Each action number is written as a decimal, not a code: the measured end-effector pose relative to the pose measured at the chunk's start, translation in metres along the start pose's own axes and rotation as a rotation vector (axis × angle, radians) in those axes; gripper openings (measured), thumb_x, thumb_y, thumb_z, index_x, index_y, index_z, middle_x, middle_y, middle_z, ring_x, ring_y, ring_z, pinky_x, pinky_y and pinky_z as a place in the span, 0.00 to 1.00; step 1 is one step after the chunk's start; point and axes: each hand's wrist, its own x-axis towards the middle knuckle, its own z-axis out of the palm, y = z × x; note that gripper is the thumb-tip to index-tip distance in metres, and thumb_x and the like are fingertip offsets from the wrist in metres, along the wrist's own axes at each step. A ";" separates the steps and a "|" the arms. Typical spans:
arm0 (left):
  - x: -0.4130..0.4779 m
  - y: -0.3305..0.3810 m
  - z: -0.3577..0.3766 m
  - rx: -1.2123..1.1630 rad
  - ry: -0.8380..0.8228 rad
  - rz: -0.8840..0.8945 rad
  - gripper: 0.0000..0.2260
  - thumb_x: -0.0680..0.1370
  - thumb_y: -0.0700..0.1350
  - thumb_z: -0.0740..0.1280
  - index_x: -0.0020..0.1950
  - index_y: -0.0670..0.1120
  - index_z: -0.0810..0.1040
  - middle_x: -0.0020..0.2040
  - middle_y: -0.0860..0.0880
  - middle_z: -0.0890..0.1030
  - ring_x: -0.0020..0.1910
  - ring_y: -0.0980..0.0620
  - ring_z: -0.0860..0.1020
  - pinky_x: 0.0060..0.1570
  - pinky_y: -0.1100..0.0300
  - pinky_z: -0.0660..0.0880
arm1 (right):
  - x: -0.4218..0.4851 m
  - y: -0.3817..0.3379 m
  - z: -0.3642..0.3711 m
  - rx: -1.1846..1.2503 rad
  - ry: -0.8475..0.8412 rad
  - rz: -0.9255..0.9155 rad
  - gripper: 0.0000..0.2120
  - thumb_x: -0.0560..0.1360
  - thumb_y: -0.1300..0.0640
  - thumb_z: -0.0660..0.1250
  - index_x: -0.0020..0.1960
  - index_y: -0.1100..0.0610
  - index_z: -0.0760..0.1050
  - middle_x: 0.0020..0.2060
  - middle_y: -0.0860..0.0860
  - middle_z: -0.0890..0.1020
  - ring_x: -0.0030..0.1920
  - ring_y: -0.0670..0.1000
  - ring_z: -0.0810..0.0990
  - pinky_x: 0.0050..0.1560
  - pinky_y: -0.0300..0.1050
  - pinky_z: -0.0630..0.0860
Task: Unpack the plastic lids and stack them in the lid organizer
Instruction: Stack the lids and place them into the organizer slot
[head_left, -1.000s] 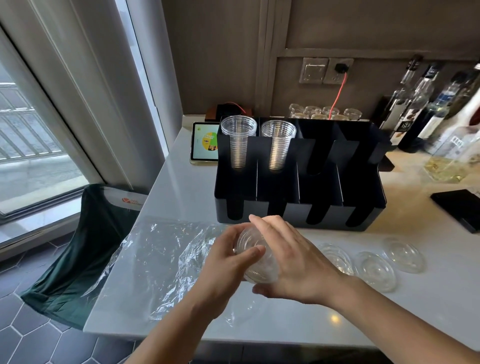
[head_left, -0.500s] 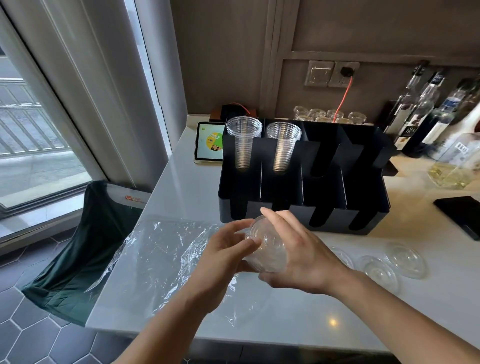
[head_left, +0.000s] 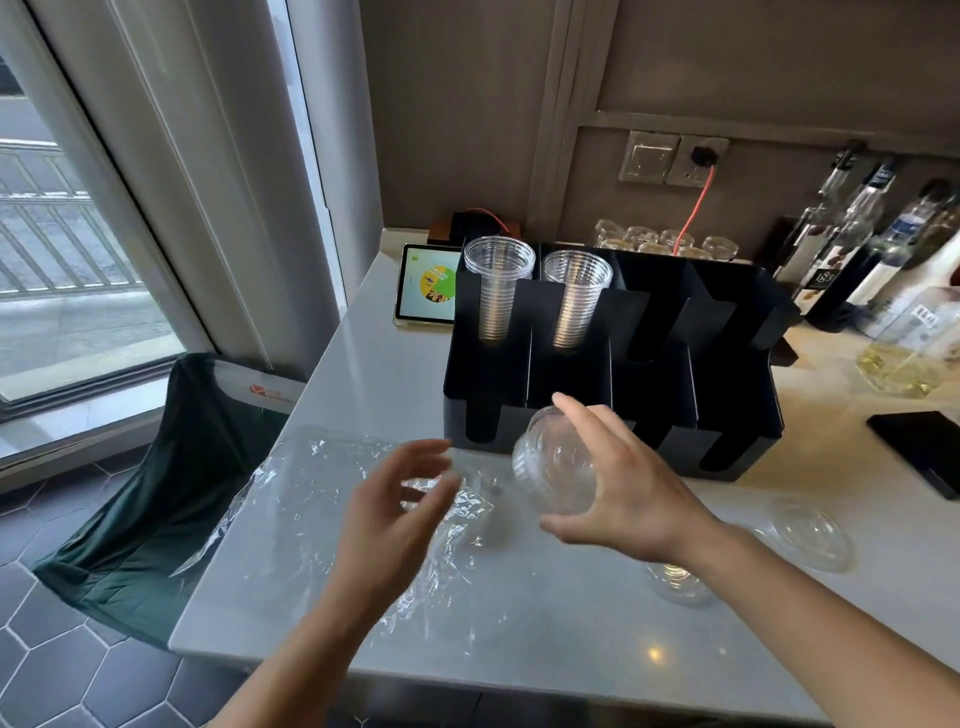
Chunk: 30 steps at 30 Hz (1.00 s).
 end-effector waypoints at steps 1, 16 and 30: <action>0.000 -0.010 -0.011 0.173 0.086 0.092 0.11 0.73 0.48 0.70 0.55 0.53 0.83 0.49 0.56 0.85 0.50 0.57 0.82 0.48 0.62 0.76 | 0.004 0.005 -0.004 0.004 0.008 0.024 0.56 0.56 0.35 0.75 0.78 0.40 0.51 0.63 0.36 0.66 0.55 0.41 0.72 0.51 0.35 0.70; 0.002 -0.135 -0.064 0.998 -0.004 -0.078 0.28 0.77 0.69 0.49 0.68 0.58 0.76 0.69 0.47 0.75 0.74 0.44 0.67 0.77 0.39 0.54 | 0.100 0.043 -0.042 -0.249 -0.081 0.065 0.58 0.57 0.38 0.76 0.79 0.46 0.49 0.70 0.47 0.66 0.66 0.52 0.73 0.59 0.46 0.74; 0.001 -0.130 -0.063 1.038 -0.016 -0.064 0.26 0.78 0.67 0.49 0.65 0.57 0.77 0.69 0.47 0.75 0.73 0.43 0.68 0.76 0.39 0.56 | 0.142 0.053 -0.036 -0.267 -0.285 0.154 0.61 0.58 0.40 0.79 0.81 0.52 0.49 0.75 0.53 0.64 0.73 0.54 0.67 0.67 0.45 0.70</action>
